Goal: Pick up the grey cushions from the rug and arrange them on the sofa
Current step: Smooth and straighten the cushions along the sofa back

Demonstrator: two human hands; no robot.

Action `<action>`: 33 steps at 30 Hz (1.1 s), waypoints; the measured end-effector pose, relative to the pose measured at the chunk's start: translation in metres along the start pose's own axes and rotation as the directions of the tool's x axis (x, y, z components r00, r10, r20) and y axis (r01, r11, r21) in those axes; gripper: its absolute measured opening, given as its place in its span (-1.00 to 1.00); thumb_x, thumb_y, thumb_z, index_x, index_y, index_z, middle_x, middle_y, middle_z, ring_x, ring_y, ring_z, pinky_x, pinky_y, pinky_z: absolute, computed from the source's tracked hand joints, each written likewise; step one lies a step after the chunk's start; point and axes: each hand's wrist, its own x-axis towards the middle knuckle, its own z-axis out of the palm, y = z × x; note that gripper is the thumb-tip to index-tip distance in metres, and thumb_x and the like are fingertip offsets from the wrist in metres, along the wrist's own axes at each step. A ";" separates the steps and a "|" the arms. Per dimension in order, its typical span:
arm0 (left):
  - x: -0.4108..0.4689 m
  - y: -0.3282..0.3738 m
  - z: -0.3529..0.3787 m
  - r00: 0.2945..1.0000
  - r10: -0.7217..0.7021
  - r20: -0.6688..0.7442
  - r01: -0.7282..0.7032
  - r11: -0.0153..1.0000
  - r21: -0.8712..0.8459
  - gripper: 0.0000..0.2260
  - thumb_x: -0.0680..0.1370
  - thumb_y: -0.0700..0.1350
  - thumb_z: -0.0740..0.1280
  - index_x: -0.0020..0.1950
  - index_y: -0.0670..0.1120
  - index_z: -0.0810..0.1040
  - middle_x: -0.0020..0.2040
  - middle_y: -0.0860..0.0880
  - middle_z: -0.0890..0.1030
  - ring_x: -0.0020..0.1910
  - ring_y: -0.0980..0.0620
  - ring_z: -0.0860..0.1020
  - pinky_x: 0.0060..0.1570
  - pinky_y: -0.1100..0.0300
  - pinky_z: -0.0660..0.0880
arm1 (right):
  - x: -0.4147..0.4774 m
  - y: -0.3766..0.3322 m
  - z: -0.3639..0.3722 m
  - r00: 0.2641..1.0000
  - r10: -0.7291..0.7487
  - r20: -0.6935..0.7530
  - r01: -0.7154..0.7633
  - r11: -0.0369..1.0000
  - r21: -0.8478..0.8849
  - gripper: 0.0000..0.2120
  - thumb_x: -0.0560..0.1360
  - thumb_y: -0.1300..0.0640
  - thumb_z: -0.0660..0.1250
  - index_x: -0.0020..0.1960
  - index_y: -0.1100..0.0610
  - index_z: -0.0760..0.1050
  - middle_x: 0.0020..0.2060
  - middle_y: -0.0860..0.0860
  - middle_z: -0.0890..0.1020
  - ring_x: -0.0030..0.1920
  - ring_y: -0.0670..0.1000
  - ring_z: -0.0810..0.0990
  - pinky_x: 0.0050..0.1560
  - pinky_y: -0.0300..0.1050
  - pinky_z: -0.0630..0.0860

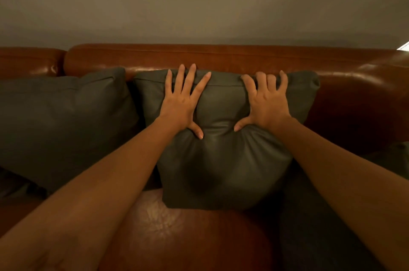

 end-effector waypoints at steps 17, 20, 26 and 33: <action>-0.062 -0.029 -0.032 0.996 0.041 0.080 -0.031 0.991 -0.128 0.21 0.10 0.52 0.31 0.51 -0.22 0.11 0.21 -0.16 0.38 0.20 -0.14 0.37 0.28 0.02 0.24 | -0.021 0.013 -0.062 0.909 -0.141 0.393 0.152 0.988 0.004 0.21 0.03 -0.60 0.31 0.44 0.15 0.21 0.31 0.15 0.34 0.30 0.19 0.31 0.32 0.12 0.22; -0.074 -0.021 -0.037 0.997 0.058 0.045 -0.052 0.992 -0.119 -0.17 0.23 0.45 0.33 0.27 -0.13 0.45 0.06 -0.07 0.42 0.07 -0.06 0.40 0.09 0.08 0.28 | -0.033 0.011 -0.065 0.918 -0.185 0.351 0.180 0.983 0.048 0.08 0.12 -0.56 0.30 0.39 0.13 0.27 0.25 0.12 0.44 0.26 0.16 0.37 0.33 0.09 0.21; -0.080 -0.011 -0.053 0.915 0.071 -0.396 -0.119 0.988 -0.097 -0.44 0.26 0.28 0.46 -0.05 -0.18 0.61 -0.14 -0.12 0.50 -0.12 -0.16 0.47 -0.06 0.06 0.28 | -0.054 0.025 -0.090 0.991 -0.118 0.064 0.114 0.991 0.065 -0.23 0.23 -0.42 0.39 0.15 0.15 0.40 -0.05 0.13 0.62 0.02 0.16 0.59 -0.03 -0.03 0.30; -0.077 -0.010 -0.032 0.989 -0.043 -0.143 0.023 0.990 -0.136 -0.09 0.19 0.38 0.42 0.36 -0.17 0.39 0.12 -0.19 0.42 0.12 -0.20 0.41 0.23 -0.03 0.24 | -0.064 0.008 -0.064 0.989 -0.058 0.136 0.037 0.988 0.149 -0.10 0.19 -0.43 0.41 0.27 0.17 0.33 0.15 0.12 0.54 0.20 0.17 0.47 0.33 0.11 0.21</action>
